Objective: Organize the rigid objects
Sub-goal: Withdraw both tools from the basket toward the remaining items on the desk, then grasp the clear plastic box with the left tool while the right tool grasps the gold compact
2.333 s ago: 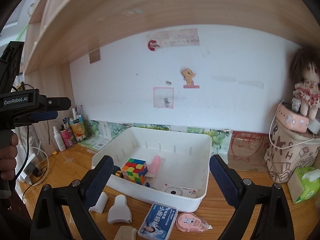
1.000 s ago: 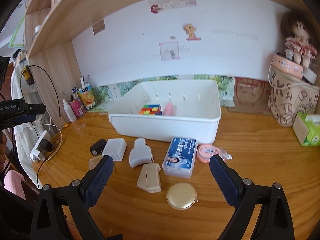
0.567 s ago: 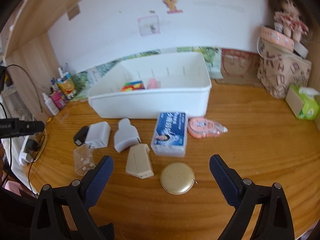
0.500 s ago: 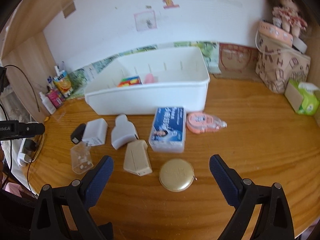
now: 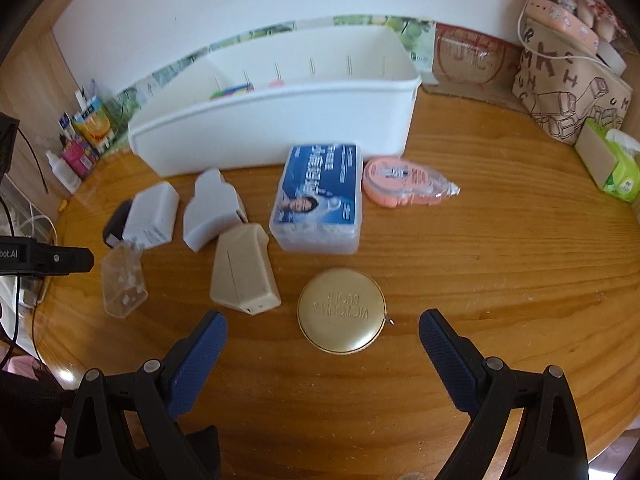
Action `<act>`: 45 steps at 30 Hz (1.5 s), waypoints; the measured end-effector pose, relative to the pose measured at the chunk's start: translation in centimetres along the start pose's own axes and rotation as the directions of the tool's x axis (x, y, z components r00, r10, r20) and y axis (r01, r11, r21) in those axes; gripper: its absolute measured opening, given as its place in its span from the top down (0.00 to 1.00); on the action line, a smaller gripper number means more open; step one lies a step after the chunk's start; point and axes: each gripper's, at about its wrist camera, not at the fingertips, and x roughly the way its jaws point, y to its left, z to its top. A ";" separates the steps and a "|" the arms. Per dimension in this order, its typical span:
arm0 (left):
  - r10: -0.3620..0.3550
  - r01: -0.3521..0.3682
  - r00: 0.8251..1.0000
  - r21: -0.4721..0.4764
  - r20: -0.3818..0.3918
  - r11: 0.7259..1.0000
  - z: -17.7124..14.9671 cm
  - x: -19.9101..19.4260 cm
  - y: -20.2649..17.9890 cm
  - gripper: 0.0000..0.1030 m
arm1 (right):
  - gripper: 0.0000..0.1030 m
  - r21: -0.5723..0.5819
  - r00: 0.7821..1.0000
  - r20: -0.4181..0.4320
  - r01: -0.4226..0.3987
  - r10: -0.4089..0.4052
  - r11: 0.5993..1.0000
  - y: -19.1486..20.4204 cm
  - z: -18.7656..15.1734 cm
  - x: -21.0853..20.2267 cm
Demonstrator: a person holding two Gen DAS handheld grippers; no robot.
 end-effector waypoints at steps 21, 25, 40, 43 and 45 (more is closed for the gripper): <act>-0.019 0.004 0.989 -0.096 -0.148 0.995 2.9 3.9 -0.6 0.29 | 0.28 -0.044 0.991 -0.129 -0.041 0.035 0.998 -0.8 1.0 3.0; -0.017 -0.001 0.988 -0.120 -0.153 0.993 3.2 4.3 0.0 0.30 | 0.32 -0.065 0.991 -0.127 -0.041 0.032 0.997 -1.0 1.3 3.2; -0.035 0.000 0.985 -0.203 -0.171 0.979 3.0 5.6 0.6 0.38 | 0.46 -0.097 0.990 -0.126 -0.074 0.062 0.993 -1.8 1.8 3.1; -0.041 0.004 0.985 -0.212 -0.168 0.977 2.9 5.5 0.9 0.38 | 0.46 -0.103 0.991 -0.120 -0.079 0.066 0.992 -1.7 1.7 2.9; -0.046 0.009 0.985 -0.219 -0.166 0.976 2.8 5.4 1.1 0.39 | 0.46 -0.106 0.991 -0.113 -0.082 0.070 0.991 -1.7 1.5 2.7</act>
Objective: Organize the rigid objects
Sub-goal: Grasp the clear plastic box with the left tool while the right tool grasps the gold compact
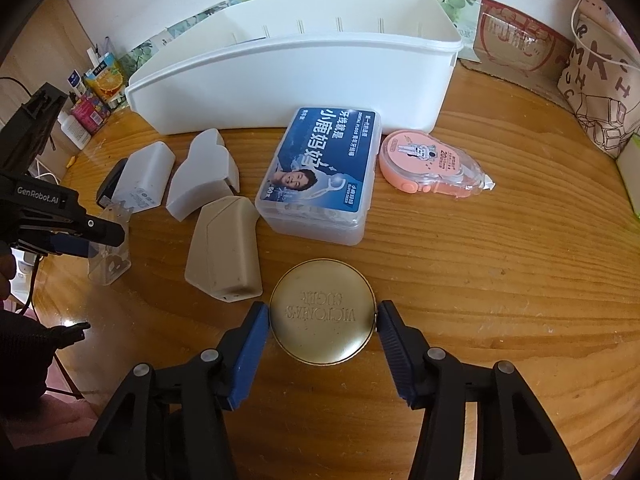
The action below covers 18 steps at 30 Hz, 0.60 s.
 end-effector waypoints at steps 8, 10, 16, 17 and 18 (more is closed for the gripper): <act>-0.011 0.011 1.000 -0.015 0.004 1.000 -1.0 -0.2 0.3 0.42 | 0.46 -0.005 1.000 0.027 0.000 0.000 1.000 -0.1 -0.6 -1.3; -0.015 0.015 1.000 -0.022 0.006 1.000 -1.3 -0.4 0.5 0.42 | 0.46 -0.007 0.999 0.034 0.002 -0.002 1.000 -0.1 -0.8 -1.6; -0.028 0.030 0.999 -0.033 0.045 0.999 -2.6 -1.4 1.5 0.43 | 0.46 -0.022 0.998 0.060 0.004 -0.002 1.000 -0.2 -1.3 -2.6; -0.032 0.034 0.998 -0.035 0.054 0.999 -3.1 -1.6 1.6 0.43 | 0.46 -0.026 0.998 0.065 0.005 -0.003 1.000 -0.2 -1.4 -2.9; -0.035 0.038 0.997 -0.038 0.063 0.999 -3.4 -1.8 1.7 0.43 | 0.46 -0.030 0.998 0.069 0.005 -0.003 1.000 -0.1 -1.4 -3.0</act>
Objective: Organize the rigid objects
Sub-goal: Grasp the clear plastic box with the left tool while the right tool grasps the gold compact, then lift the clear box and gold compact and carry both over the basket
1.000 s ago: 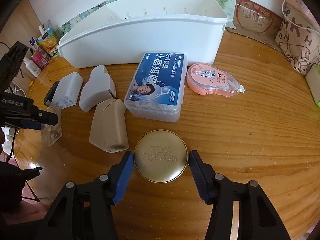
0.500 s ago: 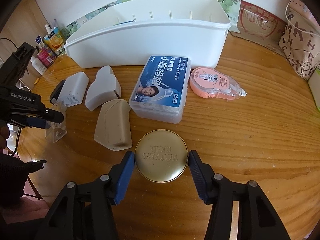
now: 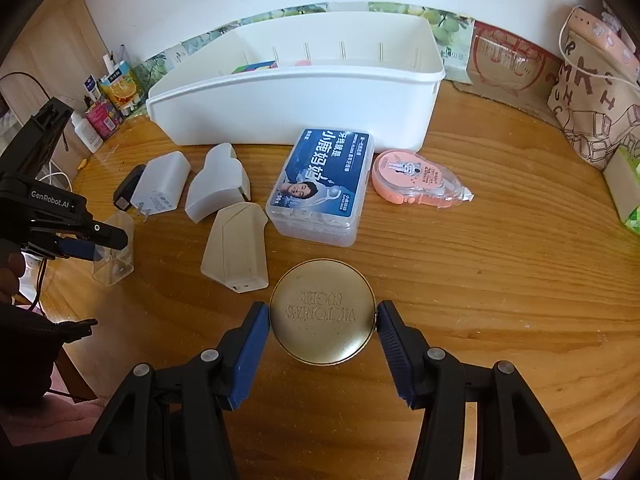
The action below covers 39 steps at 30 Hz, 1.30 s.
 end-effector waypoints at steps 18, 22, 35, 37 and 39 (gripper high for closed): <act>-0.044 0.039 0.963 0.024 0.266 0.999 -4.5 -8.9 0.2 0.43 | 0.46 -0.138 0.986 0.159 -0.029 0.051 0.990 1.2 1.5 -4.8; -0.044 0.028 0.941 0.052 0.336 0.998 -3.1 -11.0 -1.0 0.43 | 0.46 -0.170 0.976 0.206 -0.031 0.067 0.985 1.6 2.9 -5.9; -0.086 -0.007 0.845 0.173 0.527 0.985 -1.6 -18.0 -4.4 0.42 | 0.46 -0.257 0.933 0.341 -0.023 0.113 0.966 3.8 7.2 -8.8; -0.095 -0.012 0.829 0.189 0.550 0.982 -1.4 -18.7 -5.0 0.42 | 0.46 -0.259 0.926 0.361 -0.014 0.111 0.966 4.0 8.0 -9.0; -0.113 -0.013 0.812 0.213 0.572 0.977 -1.3 -19.4 -5.6 0.42 | 0.46 -0.261 0.920 0.378 0.000 0.102 0.965 4.1 8.6 -9.1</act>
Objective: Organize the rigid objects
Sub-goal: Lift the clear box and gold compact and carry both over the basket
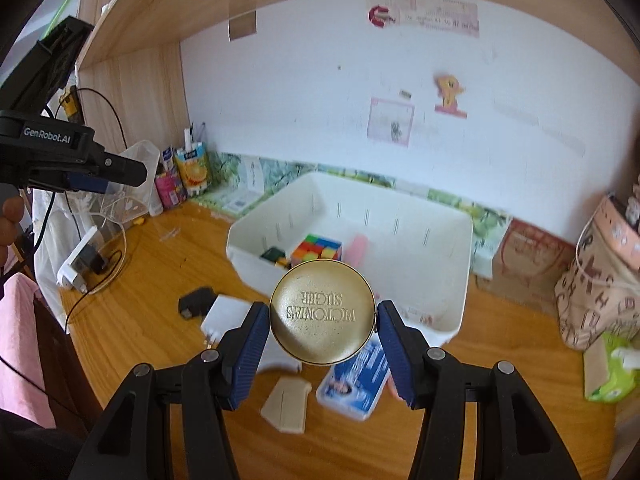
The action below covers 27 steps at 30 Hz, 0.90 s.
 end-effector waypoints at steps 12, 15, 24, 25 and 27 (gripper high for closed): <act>-0.108 0.079 0.980 0.174 0.164 0.982 2.7 0.1 -3.9 0.42 | 0.46 -0.006 0.992 0.109 0.063 -0.062 0.998 -1.8 2.1 1.0; -0.140 0.103 0.975 0.207 0.171 0.973 3.2 1.2 -4.8 0.42 | 0.46 0.000 0.986 0.146 0.078 -0.077 0.997 -2.4 2.4 1.6; -0.145 0.085 0.971 0.294 0.188 0.952 4.0 5.1 -6.8 0.42 | 0.46 0.053 0.971 0.221 0.077 -0.087 0.996 -4.2 2.9 4.4; -0.142 0.084 0.973 0.294 0.183 0.952 4.1 5.7 -6.8 0.42 | 0.46 0.058 0.970 0.225 0.076 -0.088 0.995 -4.5 2.9 4.8; -0.135 0.082 0.976 0.288 0.172 0.954 4.2 6.8 -6.8 0.42 | 0.46 0.066 0.969 0.231 0.076 -0.089 0.995 -4.9 2.7 5.6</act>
